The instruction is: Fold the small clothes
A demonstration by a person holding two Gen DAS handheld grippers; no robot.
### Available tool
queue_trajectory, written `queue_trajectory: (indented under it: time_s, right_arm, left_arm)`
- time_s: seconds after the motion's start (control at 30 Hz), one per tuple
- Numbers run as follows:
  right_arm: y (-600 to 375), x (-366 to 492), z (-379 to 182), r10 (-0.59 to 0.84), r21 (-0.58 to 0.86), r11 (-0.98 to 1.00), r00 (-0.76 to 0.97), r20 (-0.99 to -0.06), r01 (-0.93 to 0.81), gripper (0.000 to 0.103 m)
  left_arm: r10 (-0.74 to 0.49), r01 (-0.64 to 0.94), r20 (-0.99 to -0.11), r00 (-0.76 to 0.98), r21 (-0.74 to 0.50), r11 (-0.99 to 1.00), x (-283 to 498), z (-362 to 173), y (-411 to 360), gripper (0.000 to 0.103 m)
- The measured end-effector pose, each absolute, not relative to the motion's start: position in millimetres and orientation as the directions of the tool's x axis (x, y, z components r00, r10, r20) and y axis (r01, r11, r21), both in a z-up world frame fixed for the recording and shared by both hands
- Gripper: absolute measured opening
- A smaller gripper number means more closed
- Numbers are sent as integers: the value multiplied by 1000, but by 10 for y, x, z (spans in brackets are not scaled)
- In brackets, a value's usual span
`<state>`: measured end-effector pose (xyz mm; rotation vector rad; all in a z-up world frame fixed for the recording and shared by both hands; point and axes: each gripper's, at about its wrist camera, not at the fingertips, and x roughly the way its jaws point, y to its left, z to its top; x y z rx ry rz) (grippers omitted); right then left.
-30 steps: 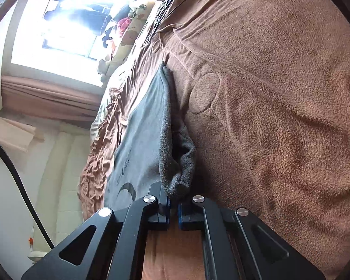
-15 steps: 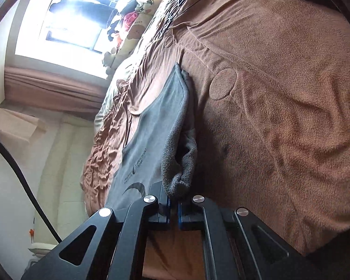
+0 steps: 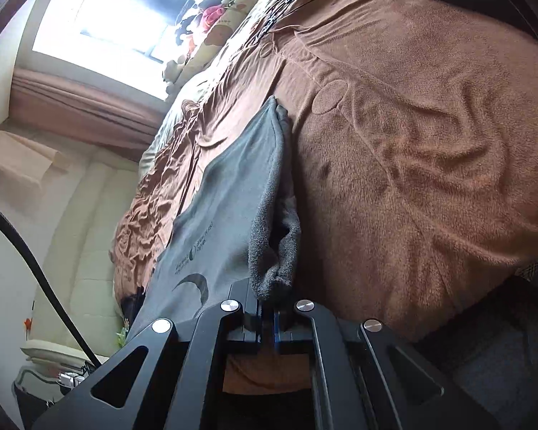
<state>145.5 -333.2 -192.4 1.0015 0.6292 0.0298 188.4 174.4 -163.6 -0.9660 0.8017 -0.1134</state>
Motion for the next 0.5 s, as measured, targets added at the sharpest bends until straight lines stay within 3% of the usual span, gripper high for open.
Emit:
queue_trajectory:
  time_s: [0.5]
  right_arm:
    - [-3316, 1208, -2015, 256, 747, 601, 817, -517, 285, 1]
  left_arm:
    - [-450, -278, -568, 689, -781, 559, 1707, -1904, 1779, 5]
